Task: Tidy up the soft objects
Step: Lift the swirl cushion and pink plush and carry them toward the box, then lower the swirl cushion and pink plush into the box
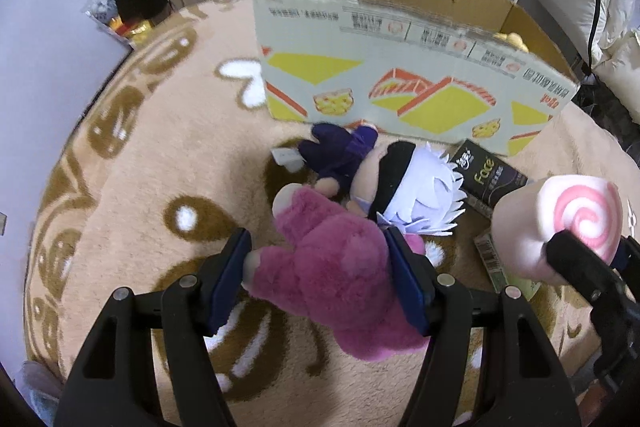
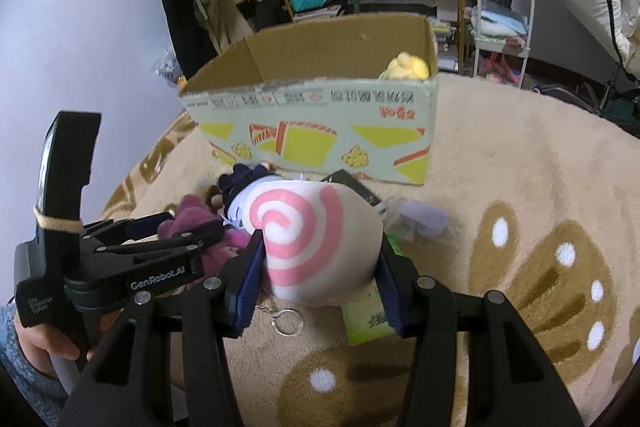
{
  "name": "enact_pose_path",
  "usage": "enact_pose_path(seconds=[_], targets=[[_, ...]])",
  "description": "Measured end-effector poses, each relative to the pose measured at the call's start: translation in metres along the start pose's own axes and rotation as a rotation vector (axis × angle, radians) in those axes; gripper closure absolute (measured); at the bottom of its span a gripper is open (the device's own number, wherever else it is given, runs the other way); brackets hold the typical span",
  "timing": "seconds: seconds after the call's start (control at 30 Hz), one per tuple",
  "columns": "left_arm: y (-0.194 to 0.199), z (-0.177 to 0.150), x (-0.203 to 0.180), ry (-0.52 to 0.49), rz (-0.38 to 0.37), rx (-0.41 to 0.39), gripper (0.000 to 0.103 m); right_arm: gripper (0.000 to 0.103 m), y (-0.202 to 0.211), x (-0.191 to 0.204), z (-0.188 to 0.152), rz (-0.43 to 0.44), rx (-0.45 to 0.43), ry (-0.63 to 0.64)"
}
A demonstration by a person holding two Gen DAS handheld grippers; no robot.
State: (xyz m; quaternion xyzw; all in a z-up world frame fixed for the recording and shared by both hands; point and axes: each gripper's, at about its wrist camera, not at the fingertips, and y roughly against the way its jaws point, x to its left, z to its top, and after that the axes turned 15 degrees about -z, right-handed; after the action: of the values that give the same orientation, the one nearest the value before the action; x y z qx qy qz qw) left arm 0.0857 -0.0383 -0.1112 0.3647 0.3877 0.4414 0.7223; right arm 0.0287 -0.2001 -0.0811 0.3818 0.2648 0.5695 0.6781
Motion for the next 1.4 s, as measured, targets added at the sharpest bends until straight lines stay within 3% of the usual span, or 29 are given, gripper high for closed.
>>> enact_pose_path(seconds=[0.2, 0.4, 0.83, 1.07, 1.4], targets=[[0.03, -0.004, -0.004, -0.022, 0.049, -0.11, 0.037, 0.049, 0.014, -0.005, 0.003, 0.001, -0.054, -0.027], [0.065, -0.005, -0.009, -0.052, 0.108, -0.272, 0.037, 0.049, 0.032, -0.008, 0.009, 0.001, -0.139, -0.045], [0.119, -0.008, -0.02, -0.132, 0.141, -0.584, 0.037, 0.049, 0.059, -0.014, 0.025, 0.033, -0.279, -0.089], [0.141, -0.002, -0.028, -0.162, 0.156, -0.674, 0.037, 0.049, 0.067, -0.014, 0.038, 0.038, -0.332, -0.091], [0.152, 0.028, -0.031, -0.178, 0.119, -0.734, 0.036, 0.049, 0.064, -0.006, 0.064, 0.038, -0.375, -0.053]])
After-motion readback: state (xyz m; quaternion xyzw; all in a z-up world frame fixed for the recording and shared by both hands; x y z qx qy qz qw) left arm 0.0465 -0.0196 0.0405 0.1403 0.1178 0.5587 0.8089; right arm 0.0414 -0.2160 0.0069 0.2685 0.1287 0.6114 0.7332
